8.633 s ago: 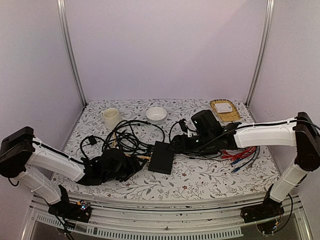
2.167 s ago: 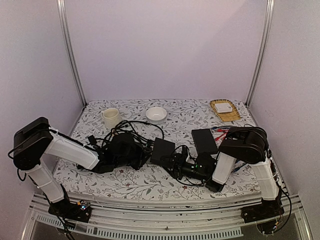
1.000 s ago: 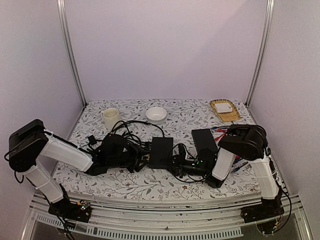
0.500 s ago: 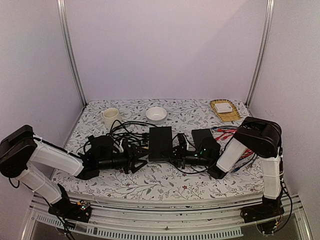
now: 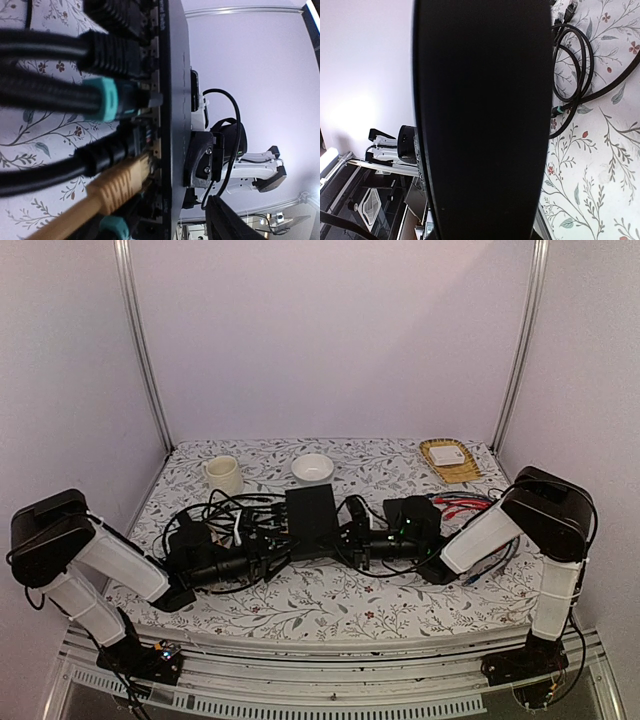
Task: Pull the plug from the switch port
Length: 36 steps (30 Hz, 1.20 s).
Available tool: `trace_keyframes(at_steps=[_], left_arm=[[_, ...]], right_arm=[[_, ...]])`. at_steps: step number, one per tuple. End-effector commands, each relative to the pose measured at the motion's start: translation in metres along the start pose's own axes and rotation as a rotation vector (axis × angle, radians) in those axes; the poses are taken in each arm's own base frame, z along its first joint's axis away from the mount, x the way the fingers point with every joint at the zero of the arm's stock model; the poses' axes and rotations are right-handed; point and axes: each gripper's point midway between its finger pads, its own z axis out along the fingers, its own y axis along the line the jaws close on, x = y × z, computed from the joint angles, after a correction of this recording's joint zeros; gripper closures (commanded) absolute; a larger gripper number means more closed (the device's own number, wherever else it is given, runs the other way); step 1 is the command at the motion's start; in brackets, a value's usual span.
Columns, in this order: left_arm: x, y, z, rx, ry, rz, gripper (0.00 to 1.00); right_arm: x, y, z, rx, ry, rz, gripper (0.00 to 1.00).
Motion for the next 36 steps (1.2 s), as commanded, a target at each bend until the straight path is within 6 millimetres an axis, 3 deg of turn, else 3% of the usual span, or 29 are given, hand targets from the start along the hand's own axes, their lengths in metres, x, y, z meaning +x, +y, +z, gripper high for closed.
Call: trace_keyframes(at_steps=[1,7,27,36], left_arm=[[-0.014,-0.038,0.002,0.17,-0.043,0.081,0.34],[-0.017,-0.06,0.003,0.296,-0.051,0.117,0.4],[-0.037,-0.07,0.0,0.338,-0.189,0.07,0.8],[-0.046,-0.074,0.009,0.324,-0.271,-0.041,0.93]], right_arm=[[0.002,0.077,0.006,-0.166,0.037,-0.15,0.84],[0.002,0.082,0.007,-0.147,0.057,-0.14,0.84],[-0.008,0.089,0.003,-0.119,0.05,-0.153,0.82],[-0.023,0.081,-0.002,-0.025,0.0,-0.205,0.58]])
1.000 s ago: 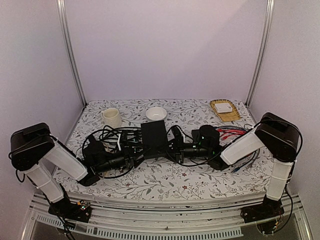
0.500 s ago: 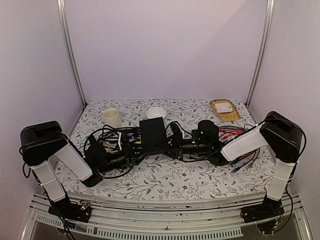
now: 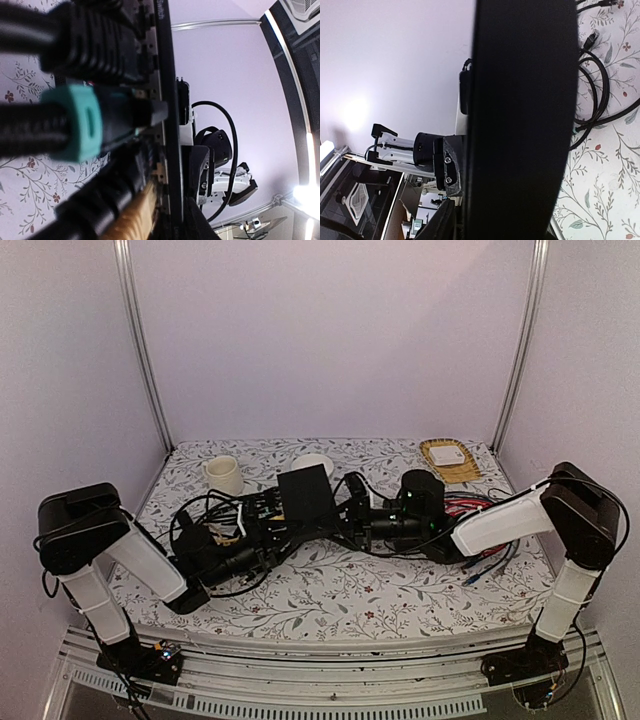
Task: Pull the plug from the switch port
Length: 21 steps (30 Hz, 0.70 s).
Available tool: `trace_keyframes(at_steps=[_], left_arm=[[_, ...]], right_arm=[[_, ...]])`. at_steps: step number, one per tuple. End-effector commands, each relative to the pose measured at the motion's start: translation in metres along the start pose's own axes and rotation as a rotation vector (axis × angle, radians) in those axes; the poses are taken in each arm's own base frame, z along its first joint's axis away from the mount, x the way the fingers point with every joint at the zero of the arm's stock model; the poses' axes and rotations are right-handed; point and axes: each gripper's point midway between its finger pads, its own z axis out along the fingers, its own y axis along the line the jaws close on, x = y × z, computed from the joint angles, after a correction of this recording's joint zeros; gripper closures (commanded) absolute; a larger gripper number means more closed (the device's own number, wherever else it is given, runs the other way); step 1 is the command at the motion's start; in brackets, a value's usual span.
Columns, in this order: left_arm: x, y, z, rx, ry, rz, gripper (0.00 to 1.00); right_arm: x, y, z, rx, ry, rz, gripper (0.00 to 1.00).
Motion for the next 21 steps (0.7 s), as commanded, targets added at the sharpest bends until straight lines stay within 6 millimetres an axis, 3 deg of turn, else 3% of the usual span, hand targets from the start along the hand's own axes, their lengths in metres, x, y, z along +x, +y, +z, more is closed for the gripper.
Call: trace_keyframes(at_steps=[1,6,14,21], left_arm=[[-0.032,-0.036,0.008,0.095,-0.175,-0.029,0.93],[-0.038,-0.041,0.02,0.039,-0.204,-0.024,0.94],[-0.039,-0.049,0.036,-0.022,-0.197,0.003,0.95],[-0.031,-0.044,0.034,-0.038,-0.176,0.014,0.95]], right_arm=[[-0.015,0.036,-0.005,-0.047,-0.029,-0.141,0.56],[-0.023,0.03,-0.01,-0.037,-0.044,-0.15,0.49],[-0.039,0.026,-0.017,-0.054,-0.057,-0.162,0.47],[-0.051,0.022,-0.02,-0.066,-0.064,-0.149,0.46]])
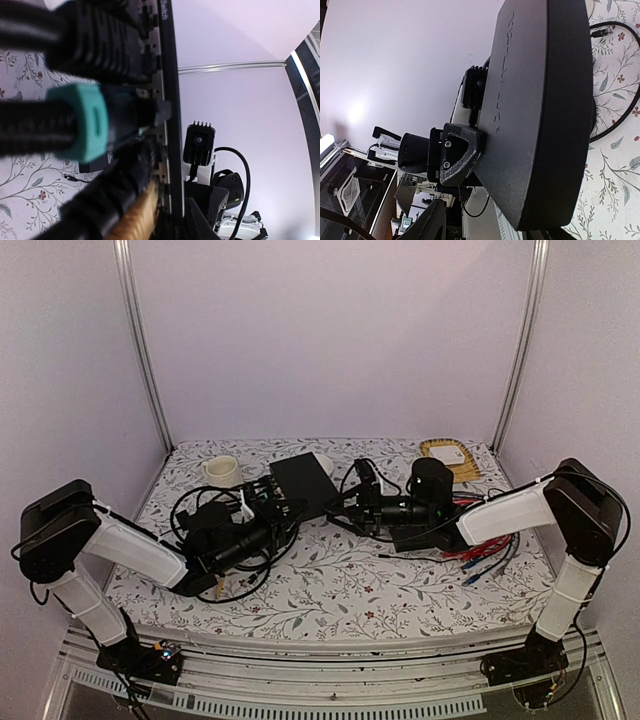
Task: Pull the plug from the switch port
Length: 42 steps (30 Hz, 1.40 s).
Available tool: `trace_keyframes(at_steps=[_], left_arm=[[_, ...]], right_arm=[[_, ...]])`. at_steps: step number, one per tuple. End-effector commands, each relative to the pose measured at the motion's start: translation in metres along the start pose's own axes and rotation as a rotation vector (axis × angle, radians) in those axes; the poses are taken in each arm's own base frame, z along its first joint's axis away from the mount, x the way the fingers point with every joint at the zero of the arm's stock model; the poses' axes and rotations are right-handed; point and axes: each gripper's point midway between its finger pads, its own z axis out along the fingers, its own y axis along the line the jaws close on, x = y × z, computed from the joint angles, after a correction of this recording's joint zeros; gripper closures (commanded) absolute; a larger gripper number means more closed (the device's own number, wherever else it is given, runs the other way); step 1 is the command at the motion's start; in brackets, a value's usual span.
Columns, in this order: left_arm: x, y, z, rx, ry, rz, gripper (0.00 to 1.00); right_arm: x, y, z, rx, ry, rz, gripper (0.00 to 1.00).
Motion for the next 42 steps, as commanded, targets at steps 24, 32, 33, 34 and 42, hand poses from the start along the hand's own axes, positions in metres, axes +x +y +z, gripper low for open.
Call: trace_keyframes(at_steps=[24,32,33,34,42], left_arm=[[0.003,-0.06,-0.006,0.192,-0.041,0.082,0.95],[0.012,-0.06,-0.008,0.194,-0.024,0.077,0.95],[0.012,-0.06,-0.008,0.195,-0.021,0.079,0.95],[0.013,-0.062,-0.008,0.2,-0.019,0.082,0.95],[0.018,-0.061,-0.01,0.199,-0.008,0.082,0.95]], right_arm=[[0.003,0.004,-0.019,-0.053,-0.047,0.022,0.46],[-0.005,0.005,-0.012,-0.067,-0.054,0.026,0.46],[-0.005,0.004,-0.011,-0.069,-0.055,0.028,0.46],[-0.006,0.005,-0.011,-0.073,-0.056,0.027,0.46],[-0.014,0.001,-0.007,-0.09,-0.061,0.04,0.46]])
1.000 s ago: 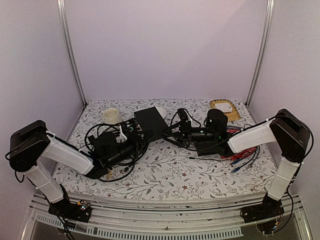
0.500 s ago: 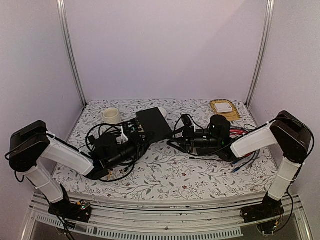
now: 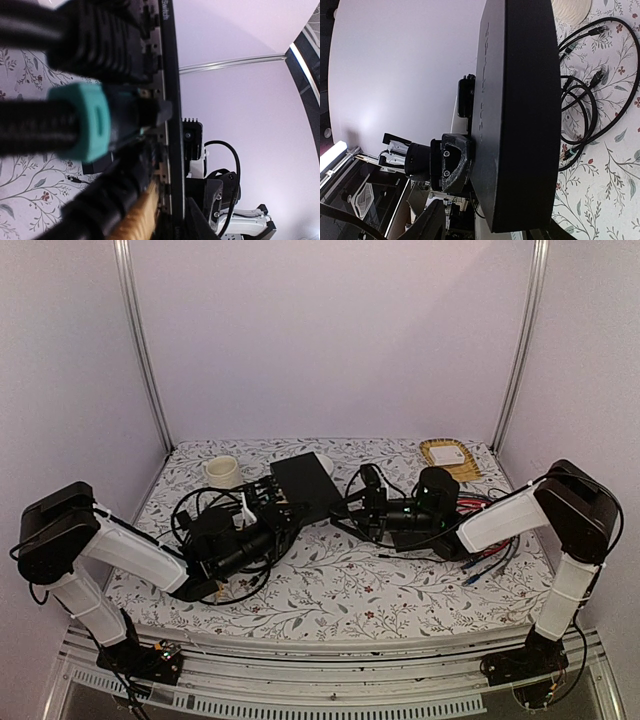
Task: Pull the plug from the switch port
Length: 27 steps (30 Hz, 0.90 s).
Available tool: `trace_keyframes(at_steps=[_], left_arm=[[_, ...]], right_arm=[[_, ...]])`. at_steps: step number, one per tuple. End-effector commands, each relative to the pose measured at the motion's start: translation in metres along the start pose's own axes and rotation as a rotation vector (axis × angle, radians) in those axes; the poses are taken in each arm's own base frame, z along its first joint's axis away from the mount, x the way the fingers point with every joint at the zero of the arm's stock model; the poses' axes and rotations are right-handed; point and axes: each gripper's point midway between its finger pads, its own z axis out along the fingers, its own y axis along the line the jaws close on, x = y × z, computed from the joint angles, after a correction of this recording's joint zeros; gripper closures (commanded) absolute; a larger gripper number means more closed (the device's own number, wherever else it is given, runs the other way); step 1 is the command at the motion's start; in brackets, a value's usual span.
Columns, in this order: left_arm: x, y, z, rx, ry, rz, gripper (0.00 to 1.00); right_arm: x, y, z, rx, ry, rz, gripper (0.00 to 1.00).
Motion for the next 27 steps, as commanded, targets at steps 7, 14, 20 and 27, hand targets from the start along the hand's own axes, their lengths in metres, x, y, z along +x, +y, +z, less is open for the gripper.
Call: trace_keyframes(at_steps=[7,14,20,27], left_arm=[[0.008,-0.064,-0.009,0.213,0.003,0.013,0.95],[0.004,-0.067,-0.011,0.209,-0.019,0.024,0.95],[0.013,-0.063,-0.005,0.203,0.012,0.018,0.95],[0.023,-0.058,0.007,0.196,0.054,0.005,0.95]], right_arm=[[-0.018,0.002,0.005,-0.052,-0.007,-0.007,0.46],[-0.013,-0.002,0.001,-0.056,-0.001,-0.001,0.46],[-0.017,0.001,0.007,-0.075,0.019,-0.001,0.46],[-0.017,0.0,0.011,-0.078,0.044,0.004,0.46]])
